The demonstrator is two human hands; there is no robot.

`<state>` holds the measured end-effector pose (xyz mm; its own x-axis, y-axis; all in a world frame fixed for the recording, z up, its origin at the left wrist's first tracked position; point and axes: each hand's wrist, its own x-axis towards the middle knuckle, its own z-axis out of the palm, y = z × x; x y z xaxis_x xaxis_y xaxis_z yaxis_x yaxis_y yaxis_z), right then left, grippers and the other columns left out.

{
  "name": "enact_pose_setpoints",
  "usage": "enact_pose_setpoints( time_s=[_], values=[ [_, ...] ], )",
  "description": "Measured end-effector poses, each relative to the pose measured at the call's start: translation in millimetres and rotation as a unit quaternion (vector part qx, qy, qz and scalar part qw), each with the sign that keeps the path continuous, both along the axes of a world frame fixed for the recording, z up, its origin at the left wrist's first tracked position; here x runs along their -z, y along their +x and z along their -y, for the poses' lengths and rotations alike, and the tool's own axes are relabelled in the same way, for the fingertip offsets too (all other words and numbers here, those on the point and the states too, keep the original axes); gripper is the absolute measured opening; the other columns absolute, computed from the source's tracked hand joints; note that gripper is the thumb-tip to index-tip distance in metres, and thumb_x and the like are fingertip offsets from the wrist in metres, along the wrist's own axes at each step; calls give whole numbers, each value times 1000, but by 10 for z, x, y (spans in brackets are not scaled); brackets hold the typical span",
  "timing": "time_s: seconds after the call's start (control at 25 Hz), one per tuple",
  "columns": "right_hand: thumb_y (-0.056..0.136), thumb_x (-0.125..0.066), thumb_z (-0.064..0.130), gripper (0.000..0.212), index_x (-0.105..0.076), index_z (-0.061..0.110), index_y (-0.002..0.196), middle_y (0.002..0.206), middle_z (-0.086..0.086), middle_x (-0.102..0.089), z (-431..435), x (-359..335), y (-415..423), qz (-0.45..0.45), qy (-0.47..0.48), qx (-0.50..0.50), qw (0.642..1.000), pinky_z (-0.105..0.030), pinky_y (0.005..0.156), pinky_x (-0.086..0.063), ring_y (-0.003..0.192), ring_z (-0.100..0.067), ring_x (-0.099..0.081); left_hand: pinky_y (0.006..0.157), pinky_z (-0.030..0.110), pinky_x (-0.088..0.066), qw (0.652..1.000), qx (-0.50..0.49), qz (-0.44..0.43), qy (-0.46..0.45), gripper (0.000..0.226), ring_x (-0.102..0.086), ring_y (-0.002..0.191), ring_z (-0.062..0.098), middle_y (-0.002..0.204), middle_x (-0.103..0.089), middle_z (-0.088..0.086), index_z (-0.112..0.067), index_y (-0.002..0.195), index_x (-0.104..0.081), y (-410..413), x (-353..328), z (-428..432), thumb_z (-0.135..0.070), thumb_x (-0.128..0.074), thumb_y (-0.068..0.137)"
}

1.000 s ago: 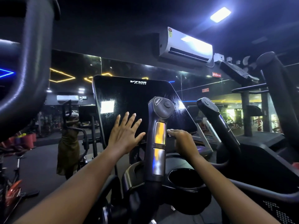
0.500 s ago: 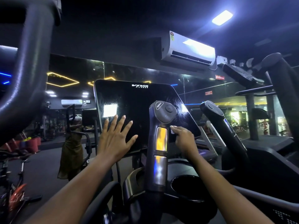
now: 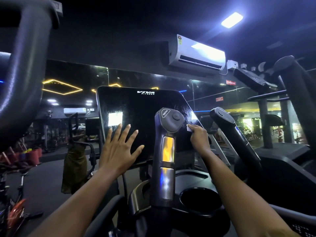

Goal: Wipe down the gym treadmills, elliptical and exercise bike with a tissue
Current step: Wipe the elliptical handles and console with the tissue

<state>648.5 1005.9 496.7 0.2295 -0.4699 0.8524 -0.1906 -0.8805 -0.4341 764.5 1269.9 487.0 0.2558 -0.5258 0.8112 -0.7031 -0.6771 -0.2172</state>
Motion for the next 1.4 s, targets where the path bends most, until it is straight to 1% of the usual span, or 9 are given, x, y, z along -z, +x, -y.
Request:
enact_pose_setpoints(
  time_s=[0.24, 0.36, 0.52, 0.64, 0.8, 0.96, 1.16, 1.28, 1.4],
  values=[
    [53, -64, -22, 36, -63, 7, 75, 71, -16, -66, -664, 189, -16, 14, -208, -74, 975, -27, 66, -35, 68, -22, -60, 118, 47, -3, 1000, 1, 1, 6, 105, -14, 146, 27, 157, -25, 6, -26, 148, -31, 1, 2, -7, -74, 25, 74],
    [52, -58, -20, 41, -56, 11, 78, 71, -7, -65, -695, 280, -157, -28, -267, -161, 950, -26, 66, -40, 76, -16, -50, 118, 47, 0, 1000, 2, -4, 8, 112, -9, 147, 26, 158, -20, 5, -26, 150, -26, -19, -3, -10, -73, 34, 67],
    [78, -50, -12, 29, -68, -5, 99, 104, -16, -69, -265, -115, -169, 28, -64, -48, 996, -29, 85, -40, 99, -27, -62, 118, 48, -4, 1000, 8, -6, 10, 107, -16, 146, 27, 156, -27, 6, -25, 147, -33, -14, 5, -12, -73, 27, 74],
    [80, -41, -18, 37, -63, -9, 107, 114, -21, -63, -187, -292, -30, -31, 27, -11, 999, -27, 85, -34, 106, -33, -57, 116, 49, -10, 1000, 2, -10, 10, 97, -26, 143, 30, 150, -38, 9, -23, 142, -44, 3, 5, -1, -71, 16, 83],
    [83, -42, -17, 28, -60, 3, 89, 91, -14, -55, -784, -266, -65, -3, 19, -145, 989, -39, 82, -42, 87, -19, -44, 116, 45, 0, 1000, -5, -4, 6, 103, -16, 146, 26, 155, -28, 5, -27, 147, -33, -23, -4, -6, -72, 26, 76],
    [97, -31, -6, 32, -40, -12, 127, 123, -20, -46, -1142, -100, -238, -114, 23, -229, 967, -36, 101, -32, 107, -19, -40, 117, 42, 6, 999, -20, -20, 14, 96, 2, 148, 21, 161, -8, 1, -30, 152, -13, -103, -26, -40, -68, 22, 70],
    [83, -54, 14, 29, -65, -5, 102, 109, -20, -63, -1020, 258, -177, -175, -139, -254, 941, -45, 89, -47, 103, -31, -60, 117, 38, 8, 1000, -7, -29, 8, 92, 0, 148, 21, 160, -10, 3, -26, 152, -17, -157, 35, -115, -63, 16, 73],
    [81, -61, 18, 20, -65, -1, 84, 85, -14, -66, -832, 39, 17, -71, -63, -234, 967, -50, 75, -50, 80, -21, -60, 113, 36, 13, 999, 6, -31, 2, 92, -3, 148, 22, 160, -13, 4, -25, 151, -21, -166, 97, -128, -66, 15, 76],
    [82, -54, 33, 43, -61, -2, 105, 108, -20, -63, -909, -108, 95, -33, 79, -344, 935, -44, 87, -47, 99, -27, -61, 112, 37, 14, 1000, -1, -23, -4, 105, -2, 148, 22, 160, -11, 4, -26, 151, -18, -161, 109, -123, -69, 33, 71]
  ],
)
